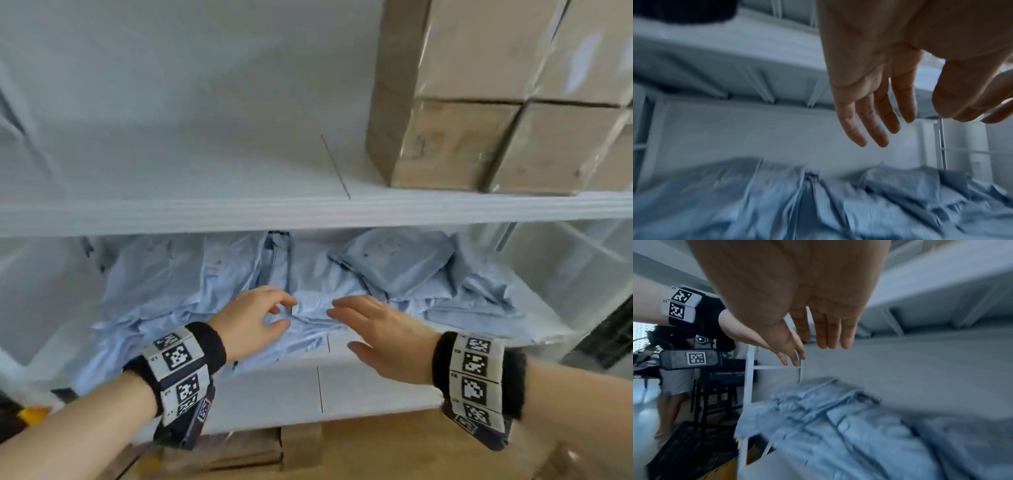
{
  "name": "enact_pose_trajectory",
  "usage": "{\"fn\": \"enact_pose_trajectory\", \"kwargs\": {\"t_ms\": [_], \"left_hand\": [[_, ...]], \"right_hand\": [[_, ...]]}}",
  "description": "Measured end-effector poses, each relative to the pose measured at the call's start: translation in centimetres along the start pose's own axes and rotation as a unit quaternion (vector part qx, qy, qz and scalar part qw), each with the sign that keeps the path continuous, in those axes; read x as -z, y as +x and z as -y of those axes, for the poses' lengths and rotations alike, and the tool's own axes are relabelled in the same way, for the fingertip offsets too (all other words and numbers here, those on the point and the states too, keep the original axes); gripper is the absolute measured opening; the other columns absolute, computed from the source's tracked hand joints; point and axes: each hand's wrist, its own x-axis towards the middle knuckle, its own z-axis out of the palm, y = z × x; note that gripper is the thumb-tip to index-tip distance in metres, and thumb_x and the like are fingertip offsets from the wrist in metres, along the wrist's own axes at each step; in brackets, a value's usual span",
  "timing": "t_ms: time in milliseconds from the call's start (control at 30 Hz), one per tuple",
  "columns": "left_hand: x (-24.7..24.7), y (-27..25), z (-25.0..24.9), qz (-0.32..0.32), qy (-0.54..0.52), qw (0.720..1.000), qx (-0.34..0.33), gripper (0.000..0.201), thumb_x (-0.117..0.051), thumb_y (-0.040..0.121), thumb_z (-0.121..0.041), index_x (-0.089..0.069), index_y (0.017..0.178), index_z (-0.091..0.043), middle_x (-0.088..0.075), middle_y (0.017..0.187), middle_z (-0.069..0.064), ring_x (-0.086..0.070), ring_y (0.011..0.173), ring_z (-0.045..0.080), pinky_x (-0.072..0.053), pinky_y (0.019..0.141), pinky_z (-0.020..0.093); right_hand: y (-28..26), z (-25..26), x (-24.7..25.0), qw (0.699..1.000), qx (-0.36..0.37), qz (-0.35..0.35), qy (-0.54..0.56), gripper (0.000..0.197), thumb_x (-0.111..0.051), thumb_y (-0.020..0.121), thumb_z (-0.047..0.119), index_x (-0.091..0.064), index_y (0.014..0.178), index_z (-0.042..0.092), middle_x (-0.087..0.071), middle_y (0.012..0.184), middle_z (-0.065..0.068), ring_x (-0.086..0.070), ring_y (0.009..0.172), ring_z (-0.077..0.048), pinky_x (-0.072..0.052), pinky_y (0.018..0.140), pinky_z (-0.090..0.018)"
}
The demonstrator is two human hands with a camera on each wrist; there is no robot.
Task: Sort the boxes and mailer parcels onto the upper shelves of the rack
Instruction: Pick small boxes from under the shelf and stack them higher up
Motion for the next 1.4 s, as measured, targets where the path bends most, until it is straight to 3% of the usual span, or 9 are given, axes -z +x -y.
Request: {"fn": "enact_pose_trajectory", "kwargs": {"t_ms": [167,267,533,633,733,967,1167,1267,1400], "left_hand": [[9.1,1.2,-4.2,-0.075,0.013,0.995,-0.063,0.026,-0.061,0.089,-0.018,-0.062,0.114,-0.025,-0.056,0.104,-0.015,-0.057,0.094,0.0,-0.04,0.078,0.008],[12.4,2.1,-6.3,-0.107,0.01,0.99,-0.087,0.026,-0.061,0.089,-0.02,-0.061,0.113,-0.029,-0.057,0.11,-0.016,-0.057,0.096,-0.005,-0.039,0.075,0.003],[16.9,6.5,-12.8,-0.144,0.017,0.981,-0.127,0.035,-0.058,0.091,-0.024,-0.054,0.126,-0.027,-0.054,0.119,-0.016,-0.056,0.098,-0.006,-0.043,0.081,0.013],[18.0,9.1,-15.8,-0.152,0.019,0.978,-0.143,0.044,-0.058,0.092,-0.029,-0.046,0.134,-0.03,-0.049,0.124,-0.017,-0.055,0.1,-0.004,-0.039,0.078,0.011],[19.1,11.8,-18.7,-0.171,0.015,0.973,-0.152,0.056,-0.057,0.093,-0.031,-0.034,0.143,-0.03,-0.046,0.131,-0.012,-0.054,0.104,0.002,-0.041,0.086,0.019],[20.0,17.5,-23.0,-0.227,-0.035,0.96,-0.159,0.076,-0.055,0.093,-0.041,-0.006,0.151,-0.039,-0.029,0.153,-0.008,-0.048,0.123,0.011,-0.039,0.1,0.03],[18.9,20.8,-23.2,-0.25,-0.085,0.955,-0.134,0.076,-0.054,0.093,-0.043,-0.004,0.15,-0.042,-0.016,0.159,-0.006,-0.034,0.139,0.018,-0.031,0.109,0.035],[18.6,21.4,-22.7,-0.253,-0.073,0.959,-0.099,0.077,-0.054,0.093,-0.045,-0.005,0.152,-0.035,-0.023,0.157,-0.002,-0.045,0.13,0.02,-0.037,0.104,0.034],[19.0,21.9,-22.2,-0.239,-0.058,0.966,-0.08,0.069,-0.048,0.095,-0.046,-0.011,0.152,-0.032,-0.038,0.149,-0.002,-0.055,0.102,0.011,-0.042,0.087,0.027]], "right_hand": [[0.0,0.6,10.7,0.993,-0.018,-0.103,-0.049,0.056,-0.051,0.096,0.022,-0.032,0.149,0.019,-0.032,0.152,0.001,-0.031,0.139,-0.017,-0.024,0.114,-0.025],[-0.8,0.5,15.9,0.984,-0.033,-0.158,-0.074,0.055,-0.054,0.094,0.019,-0.037,0.146,0.016,-0.035,0.15,-0.001,-0.036,0.136,-0.02,-0.03,0.112,-0.03],[-3.1,-4.1,26.8,0.95,-0.1,-0.252,-0.153,0.053,-0.055,0.092,0.016,-0.04,0.143,0.015,-0.04,0.145,-0.003,-0.044,0.128,-0.022,-0.039,0.105,-0.03],[-3.5,-7.4,30.4,0.933,-0.138,-0.277,-0.181,0.053,-0.055,0.092,0.019,-0.04,0.143,0.014,-0.042,0.143,-0.005,-0.043,0.128,-0.024,-0.041,0.104,-0.036],[-3.8,-10.4,33.7,0.912,-0.18,-0.298,-0.217,0.047,-0.055,0.092,0.02,-0.045,0.137,0.012,-0.049,0.132,-0.007,-0.048,0.119,-0.026,-0.045,0.097,-0.038],[-3.4,-14.9,36.7,0.891,-0.218,-0.299,-0.263,0.032,-0.049,0.094,0.023,-0.057,0.122,0.009,-0.051,0.118,-0.006,-0.049,0.103,-0.023,-0.046,0.082,-0.032],[-2.7,-17.3,37.1,0.885,-0.212,-0.277,-0.31,0.035,-0.046,0.095,0.033,-0.063,0.118,0.012,-0.047,0.122,-0.004,-0.046,0.106,-0.021,-0.045,0.088,-0.031],[-2.2,-17.7,36.7,0.886,-0.202,-0.282,-0.307,0.034,-0.048,0.095,0.035,-0.066,0.113,0.013,-0.047,0.125,-0.004,-0.045,0.109,-0.021,-0.043,0.089,-0.031],[-1.2,-18.1,36.1,0.893,-0.191,-0.292,-0.283,0.03,-0.05,0.093,0.034,-0.069,0.107,0.015,-0.046,0.126,-0.002,-0.044,0.11,-0.02,-0.04,0.089,-0.031]]}}
